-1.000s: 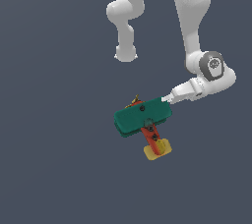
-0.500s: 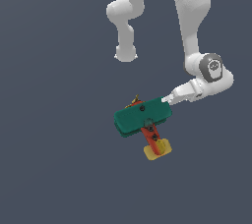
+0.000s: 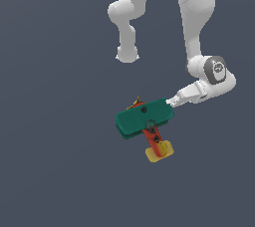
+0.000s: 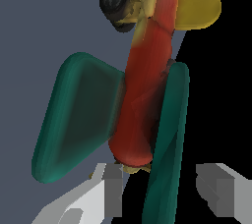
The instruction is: Pick up the object and move it to a goal position.
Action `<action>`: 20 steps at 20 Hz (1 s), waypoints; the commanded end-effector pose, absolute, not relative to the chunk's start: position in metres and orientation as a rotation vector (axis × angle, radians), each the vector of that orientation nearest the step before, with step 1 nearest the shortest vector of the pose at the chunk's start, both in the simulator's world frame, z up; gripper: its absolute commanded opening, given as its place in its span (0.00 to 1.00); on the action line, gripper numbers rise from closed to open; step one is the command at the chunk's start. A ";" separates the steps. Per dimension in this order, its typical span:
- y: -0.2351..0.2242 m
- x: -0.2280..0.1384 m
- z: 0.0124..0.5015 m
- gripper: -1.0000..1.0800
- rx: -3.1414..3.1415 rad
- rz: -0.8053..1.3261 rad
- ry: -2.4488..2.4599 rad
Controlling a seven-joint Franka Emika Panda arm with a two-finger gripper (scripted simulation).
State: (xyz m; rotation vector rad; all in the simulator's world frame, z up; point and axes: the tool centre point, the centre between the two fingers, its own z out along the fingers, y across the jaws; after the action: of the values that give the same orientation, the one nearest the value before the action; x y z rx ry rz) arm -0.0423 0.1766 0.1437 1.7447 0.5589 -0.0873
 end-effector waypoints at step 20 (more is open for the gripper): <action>0.197 -0.034 0.142 0.62 1.605 0.024 0.560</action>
State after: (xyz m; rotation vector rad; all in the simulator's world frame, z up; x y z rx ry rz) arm -0.0343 0.1939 0.1419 1.6200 0.5581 0.0123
